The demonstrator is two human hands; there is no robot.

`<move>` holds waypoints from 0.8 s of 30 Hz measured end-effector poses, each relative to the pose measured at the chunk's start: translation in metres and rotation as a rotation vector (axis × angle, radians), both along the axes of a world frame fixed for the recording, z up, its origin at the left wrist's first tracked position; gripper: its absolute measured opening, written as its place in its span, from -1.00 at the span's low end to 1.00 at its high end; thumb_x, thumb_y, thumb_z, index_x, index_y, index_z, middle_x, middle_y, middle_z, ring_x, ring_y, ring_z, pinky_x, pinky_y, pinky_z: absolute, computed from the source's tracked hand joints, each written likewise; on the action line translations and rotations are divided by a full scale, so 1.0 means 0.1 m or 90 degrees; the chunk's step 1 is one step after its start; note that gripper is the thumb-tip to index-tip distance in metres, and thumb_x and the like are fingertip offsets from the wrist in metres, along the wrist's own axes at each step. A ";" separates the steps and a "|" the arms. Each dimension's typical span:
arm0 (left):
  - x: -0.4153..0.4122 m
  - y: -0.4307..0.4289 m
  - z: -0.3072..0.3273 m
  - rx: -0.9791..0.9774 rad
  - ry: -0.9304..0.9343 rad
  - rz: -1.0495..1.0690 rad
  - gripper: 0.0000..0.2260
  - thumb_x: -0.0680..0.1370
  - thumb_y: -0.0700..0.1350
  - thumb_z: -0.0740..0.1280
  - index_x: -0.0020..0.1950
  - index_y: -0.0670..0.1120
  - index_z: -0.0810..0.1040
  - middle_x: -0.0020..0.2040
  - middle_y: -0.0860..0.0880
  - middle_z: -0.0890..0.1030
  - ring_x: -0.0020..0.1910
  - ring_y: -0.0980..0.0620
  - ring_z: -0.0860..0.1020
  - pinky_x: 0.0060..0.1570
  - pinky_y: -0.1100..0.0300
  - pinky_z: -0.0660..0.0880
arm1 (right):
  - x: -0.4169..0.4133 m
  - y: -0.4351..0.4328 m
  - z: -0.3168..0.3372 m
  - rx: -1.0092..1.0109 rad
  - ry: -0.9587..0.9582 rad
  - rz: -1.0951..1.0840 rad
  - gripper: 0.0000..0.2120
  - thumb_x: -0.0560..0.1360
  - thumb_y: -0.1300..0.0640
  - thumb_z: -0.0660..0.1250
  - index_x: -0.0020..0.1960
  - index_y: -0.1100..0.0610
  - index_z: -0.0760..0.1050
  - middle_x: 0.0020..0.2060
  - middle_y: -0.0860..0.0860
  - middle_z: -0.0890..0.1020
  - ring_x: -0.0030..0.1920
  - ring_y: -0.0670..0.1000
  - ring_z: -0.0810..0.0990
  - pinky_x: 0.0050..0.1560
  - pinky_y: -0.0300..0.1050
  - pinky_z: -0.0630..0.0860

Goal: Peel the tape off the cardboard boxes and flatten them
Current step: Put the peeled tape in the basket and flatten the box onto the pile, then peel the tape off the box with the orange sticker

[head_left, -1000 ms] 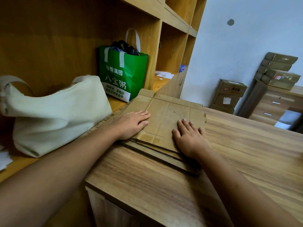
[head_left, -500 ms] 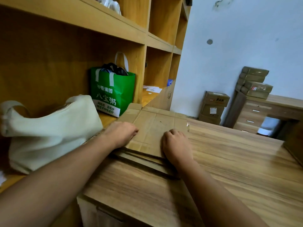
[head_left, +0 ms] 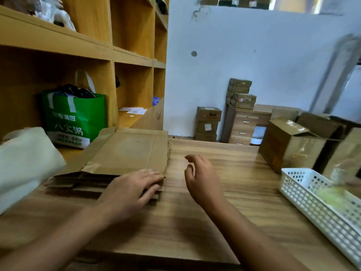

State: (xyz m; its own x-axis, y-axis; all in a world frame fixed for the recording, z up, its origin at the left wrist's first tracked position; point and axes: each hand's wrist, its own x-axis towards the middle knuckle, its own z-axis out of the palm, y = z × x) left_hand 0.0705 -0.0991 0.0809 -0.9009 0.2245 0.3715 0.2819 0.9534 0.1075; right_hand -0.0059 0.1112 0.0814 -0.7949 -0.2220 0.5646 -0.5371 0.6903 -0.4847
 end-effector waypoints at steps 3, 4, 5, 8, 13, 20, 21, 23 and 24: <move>0.11 0.32 -0.20 0.040 -0.046 -0.058 -0.28 0.44 0.48 -0.25 0.46 0.31 0.36 0.42 0.39 0.33 0.44 0.39 0.22 0.35 0.41 0.11 | 0.12 0.56 -0.23 0.040 -0.054 -0.058 -0.65 0.61 0.11 0.22 0.38 0.01 0.47 0.28 -0.08 0.54 0.25 -0.02 0.52 0.19 -0.09 0.46; 0.12 0.38 -0.28 0.060 -0.057 -0.077 -0.25 0.43 0.52 -0.28 0.45 0.33 0.37 0.42 0.40 0.34 0.43 0.41 0.21 0.36 0.41 0.14 | 0.16 0.74 -0.29 0.051 -0.071 -0.070 -0.64 0.61 0.11 0.22 0.39 0.01 0.46 0.29 -0.08 0.53 0.26 -0.03 0.51 0.21 -0.11 0.46; 0.13 0.44 -0.36 0.076 -0.067 -0.090 -0.27 0.44 0.52 -0.28 0.43 0.34 0.38 0.41 0.40 0.35 0.42 0.44 0.21 0.39 0.38 0.19 | 0.21 0.92 -0.35 0.060 -0.088 -0.081 -0.63 0.61 0.11 0.22 0.40 0.00 0.45 0.30 -0.08 0.52 0.28 -0.05 0.50 0.24 -0.12 0.45; 0.16 0.59 -0.55 0.129 -0.100 -0.103 -0.41 0.50 0.50 -0.14 0.39 0.40 0.40 0.38 0.45 0.38 0.42 0.44 0.24 0.44 0.24 0.28 | 0.36 1.38 -0.46 0.080 -0.133 -0.099 -0.65 0.62 0.10 0.22 0.39 -0.04 0.46 0.28 -0.11 0.49 0.27 -0.08 0.47 0.23 -0.18 0.43; 0.24 0.75 -0.74 0.175 -0.129 -0.095 -0.36 0.37 0.61 -0.18 0.31 0.50 0.40 0.33 0.57 0.31 0.41 0.50 0.19 0.44 0.38 0.18 | 0.65 1.96 -0.64 0.108 -0.161 -0.085 -0.73 0.62 0.04 0.25 0.30 -0.10 0.49 0.22 -0.21 0.47 0.22 -0.15 0.49 0.13 -0.27 0.36; 0.17 0.78 -0.84 0.117 -0.113 -0.071 -0.59 0.54 0.46 -0.07 0.36 0.56 0.29 0.36 0.57 0.30 0.36 0.47 0.32 0.21 0.43 0.34 | 0.76 2.33 -0.80 0.141 -0.167 -0.023 -0.77 0.55 -0.04 0.17 0.13 -0.08 0.53 0.11 -0.22 0.48 0.17 -0.17 0.48 0.20 -0.15 0.46; 0.17 0.77 -0.85 0.117 -0.122 -0.072 -0.59 0.56 0.45 -0.07 0.39 0.55 0.28 0.37 0.56 0.31 0.36 0.45 0.34 0.23 0.39 0.37 | 0.76 2.35 -0.82 0.150 -0.163 -0.017 -0.76 0.54 -0.05 0.16 0.14 -0.08 0.52 0.13 -0.22 0.48 0.18 -0.16 0.48 0.19 -0.14 0.47; 0.18 0.78 -0.87 0.113 -0.124 -0.069 -0.58 0.56 0.44 -0.07 0.41 0.54 0.24 0.38 0.55 0.29 0.37 0.42 0.35 0.26 0.26 0.44 | 0.78 2.37 -0.84 0.160 -0.156 -0.009 -0.71 0.55 -0.10 0.12 0.17 -0.09 0.50 0.17 -0.24 0.47 0.20 -0.16 0.49 0.19 -0.14 0.48; 0.18 0.78 -0.88 0.108 -0.119 -0.071 -0.58 0.57 0.43 -0.07 0.41 0.53 0.25 0.39 0.55 0.29 0.38 0.41 0.36 0.24 0.21 0.46 | 0.78 2.38 -0.85 0.157 -0.154 -0.006 -0.70 0.55 -0.11 0.11 0.18 -0.09 0.51 0.17 -0.24 0.47 0.20 -0.16 0.49 0.19 -0.15 0.48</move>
State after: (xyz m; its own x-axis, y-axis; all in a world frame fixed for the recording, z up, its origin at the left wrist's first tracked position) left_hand 0.0888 -0.0206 -0.0074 -0.9306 0.2745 0.2422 0.3441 0.8815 0.3232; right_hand 0.0719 0.3493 -0.0034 -0.9022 -0.3199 0.2894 -0.4194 0.8074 -0.4150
